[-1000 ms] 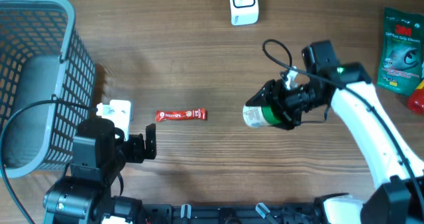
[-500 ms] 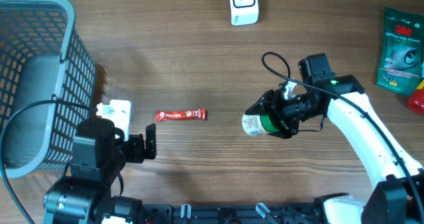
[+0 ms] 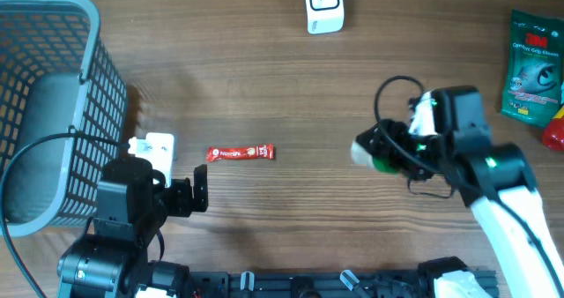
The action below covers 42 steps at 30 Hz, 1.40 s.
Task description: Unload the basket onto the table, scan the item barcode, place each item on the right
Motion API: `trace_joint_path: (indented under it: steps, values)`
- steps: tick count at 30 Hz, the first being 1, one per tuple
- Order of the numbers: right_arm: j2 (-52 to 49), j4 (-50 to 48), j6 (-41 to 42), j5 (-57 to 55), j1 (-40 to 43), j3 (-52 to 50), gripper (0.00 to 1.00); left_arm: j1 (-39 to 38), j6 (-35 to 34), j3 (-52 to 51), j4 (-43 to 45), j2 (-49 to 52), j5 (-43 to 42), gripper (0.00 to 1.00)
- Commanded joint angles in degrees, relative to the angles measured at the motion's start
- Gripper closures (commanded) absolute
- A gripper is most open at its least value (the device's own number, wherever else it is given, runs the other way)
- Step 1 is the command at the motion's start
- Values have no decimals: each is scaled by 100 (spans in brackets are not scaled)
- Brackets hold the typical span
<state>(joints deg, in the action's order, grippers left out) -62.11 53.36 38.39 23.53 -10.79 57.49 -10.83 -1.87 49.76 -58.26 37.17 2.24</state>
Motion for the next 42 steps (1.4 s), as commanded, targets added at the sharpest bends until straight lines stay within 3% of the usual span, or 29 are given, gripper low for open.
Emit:
trace_joint_path:
  steps: [1, 10, 16, 27, 31, 36, 42]
  values:
    - [313, -614, 83, -1263, -17, 13, 50, -31, -55, -33, 15, -31, -24, 0]
    - [-634, -2415, 61, -1495, -17, 13, 45, -31, -55, -33, 15, -31, -24, 0]
    - [-1856, -3390, 26, -1475, -17, 13, 50, -31, -55, -33, 15, -31, -24, 0]
    - [-3311, -6885, -1537, -1410, -107, 13, 48, -31, -52, -33, 15, -31, -24, 0]
    - [-3947, -8402, -2312, -1410, -280, 13, 41, -31, -55, -33, 15, -31, -24, 0]
    - [-4664, -10188, -2675, -1521, -407, 52, 34, -31, -55, -33, 15, -31, -24, 0]
    - [-5530, -10826, -2811, -1799, -411, 669, 33, -31, -52, -33, 15, -31, -24, 0]
